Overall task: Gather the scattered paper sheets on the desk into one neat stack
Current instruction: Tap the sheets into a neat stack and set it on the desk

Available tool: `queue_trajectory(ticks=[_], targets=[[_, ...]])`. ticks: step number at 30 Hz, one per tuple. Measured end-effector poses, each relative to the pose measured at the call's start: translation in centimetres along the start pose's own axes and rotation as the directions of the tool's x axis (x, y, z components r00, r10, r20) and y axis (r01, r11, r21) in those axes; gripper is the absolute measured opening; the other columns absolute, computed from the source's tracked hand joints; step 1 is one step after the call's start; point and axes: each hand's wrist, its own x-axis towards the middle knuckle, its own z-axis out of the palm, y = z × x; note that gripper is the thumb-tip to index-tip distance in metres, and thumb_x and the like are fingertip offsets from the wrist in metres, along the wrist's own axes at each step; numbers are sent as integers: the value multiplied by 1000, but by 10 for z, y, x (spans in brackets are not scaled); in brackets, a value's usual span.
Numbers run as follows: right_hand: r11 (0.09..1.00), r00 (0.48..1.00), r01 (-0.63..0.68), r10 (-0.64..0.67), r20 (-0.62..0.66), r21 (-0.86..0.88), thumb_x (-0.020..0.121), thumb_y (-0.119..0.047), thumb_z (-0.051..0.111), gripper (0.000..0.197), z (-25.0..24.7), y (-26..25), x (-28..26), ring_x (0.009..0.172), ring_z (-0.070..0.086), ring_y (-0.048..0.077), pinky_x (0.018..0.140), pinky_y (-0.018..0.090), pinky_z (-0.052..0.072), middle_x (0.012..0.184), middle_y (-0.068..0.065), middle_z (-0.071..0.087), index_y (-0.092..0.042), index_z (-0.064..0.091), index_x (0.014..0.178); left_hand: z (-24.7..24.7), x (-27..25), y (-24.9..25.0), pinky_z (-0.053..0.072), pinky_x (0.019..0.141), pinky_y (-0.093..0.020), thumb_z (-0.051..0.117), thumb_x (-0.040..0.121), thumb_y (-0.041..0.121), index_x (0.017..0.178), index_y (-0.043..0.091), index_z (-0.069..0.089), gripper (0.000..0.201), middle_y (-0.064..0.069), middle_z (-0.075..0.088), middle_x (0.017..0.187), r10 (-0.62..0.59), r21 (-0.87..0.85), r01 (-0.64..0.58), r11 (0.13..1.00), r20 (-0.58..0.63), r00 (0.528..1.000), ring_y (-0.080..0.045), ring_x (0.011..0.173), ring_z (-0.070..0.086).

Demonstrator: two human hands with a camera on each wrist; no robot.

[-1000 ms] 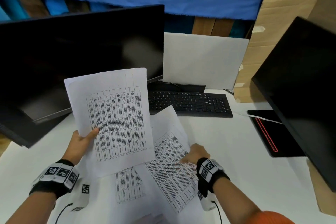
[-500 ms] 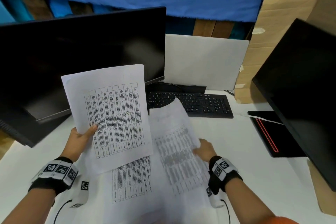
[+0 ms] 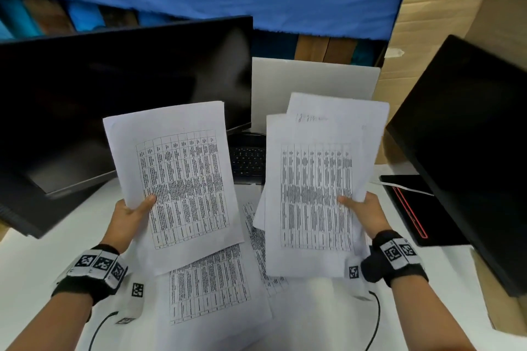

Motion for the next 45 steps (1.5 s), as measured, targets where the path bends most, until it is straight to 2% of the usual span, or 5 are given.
queue_trajectory(ticks=[9, 14, 26, 32, 45], targets=[[961, 965, 129, -178, 190, 244, 83, -6, 63, 52, 52, -45, -10, 119, 55, 22, 107, 41, 38, 132, 9, 56, -9, 48, 132, 59, -5, 30, 45, 89, -31, 52, 90, 17, 122, 4, 51, 35, -4, 63, 101, 25, -98, -8, 995, 171, 985, -19, 95, 62], [967, 947, 118, -178, 266, 227, 79, 2, 64, 49, 88, -50, -19, 96, 60, 8, 88, 23, 49, 120, 4, 59, -11, 51, 125, 96, -11, 54, 52, 56, -10, 38, 90, 39, 98, 14, 57, 32, 8, 73, 72, 62, -241, 0, 971, 249, 966, 1, 74, 68], [937, 918, 291, -331, 220, 196, 68, -1, 76, 37, 75, -75, -17, 85, 63, -2, 87, 21, 49, 92, -10, 65, -26, 60, 92, 99, 5, 80, 50, 68, -5, 64, 78, 1, 95, 33, 58, 37, 31, 70, 80, 260, -153, -216, 964, 394, 881, 12, 82, 65], [930, 902, 321, -358, 240, 179, 71, -4, 74, 35, 75, -76, -19, 89, 61, 5, 83, 18, 47, 93, -7, 64, -29, 59, 88, 99, 8, 81, 50, 90, -28, 68, 74, 2, 95, 34, 59, 40, 22, 72, 84, 293, -180, -243, 953, 352, 889, 7, 85, 66], [900, 884, 365, -416, 214, 240, 71, -1, 73, 31, 69, -74, -30, 87, 69, 2, 85, 22, 52, 82, -14, 74, -24, 66, 90, 86, -3, 99, 53, 72, -17, 82, 46, 48, 89, 32, 71, 47, 15, 75, 88, 434, -305, -326, 895, 422, 796, -1, 85, 68]])
